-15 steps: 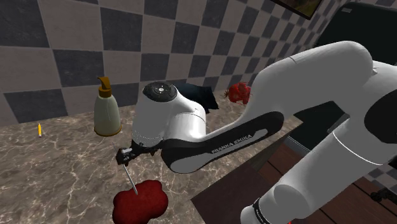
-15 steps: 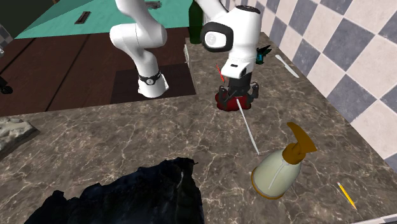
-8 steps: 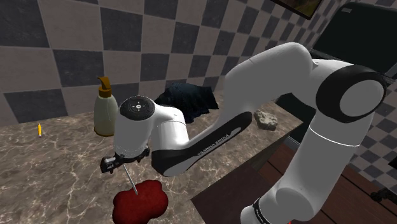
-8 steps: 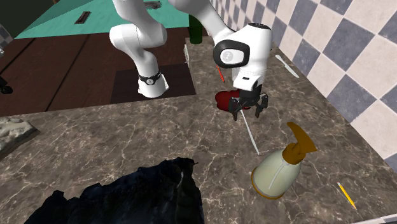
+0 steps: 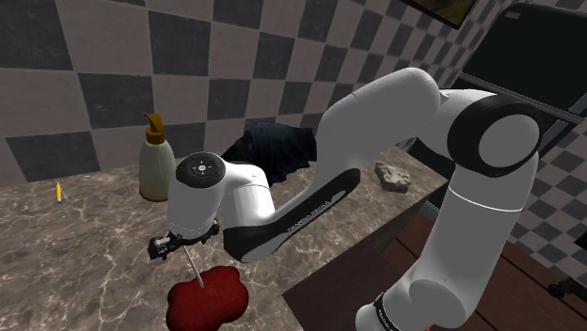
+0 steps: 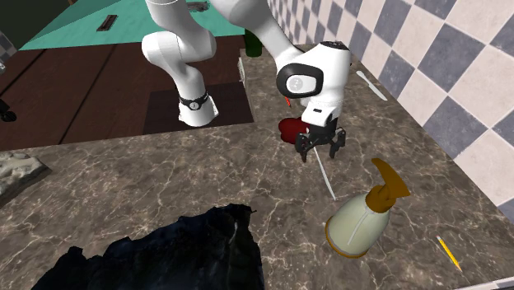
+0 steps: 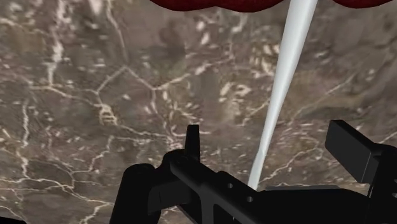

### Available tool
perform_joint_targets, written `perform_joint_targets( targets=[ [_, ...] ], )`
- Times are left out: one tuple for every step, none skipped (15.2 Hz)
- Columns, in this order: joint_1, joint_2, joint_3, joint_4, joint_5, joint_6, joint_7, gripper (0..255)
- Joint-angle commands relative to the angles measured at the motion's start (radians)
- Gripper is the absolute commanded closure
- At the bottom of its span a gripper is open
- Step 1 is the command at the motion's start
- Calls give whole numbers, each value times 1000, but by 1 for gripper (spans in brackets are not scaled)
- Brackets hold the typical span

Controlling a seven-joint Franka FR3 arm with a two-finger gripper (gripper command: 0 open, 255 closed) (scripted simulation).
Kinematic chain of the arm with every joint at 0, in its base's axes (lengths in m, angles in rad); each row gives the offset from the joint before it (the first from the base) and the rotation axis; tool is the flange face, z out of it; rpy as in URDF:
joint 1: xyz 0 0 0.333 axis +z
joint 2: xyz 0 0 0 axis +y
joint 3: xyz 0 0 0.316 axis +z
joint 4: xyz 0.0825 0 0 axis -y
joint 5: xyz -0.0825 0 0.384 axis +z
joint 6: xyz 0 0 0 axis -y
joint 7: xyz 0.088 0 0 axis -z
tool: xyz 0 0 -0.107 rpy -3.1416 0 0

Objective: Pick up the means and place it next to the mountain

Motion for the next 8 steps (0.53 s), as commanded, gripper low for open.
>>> perform_joint_targets(
  targets=[
    [0,1,-1,0,-1,0,1,0],
    [0,1,-1,0,-1,0,1,0],
    [0,1,0,0,-1,0,0,0],
    [0,1,0,0,-1,0,0,0],
    [0,1,0,0,-1,0,0,255],
    [0,1,0,0,-1,0,0,255],
    [0,1,0,0,-1,0,0,255],
    [0,1,-1,1,-1,0,0,255]
  ],
)
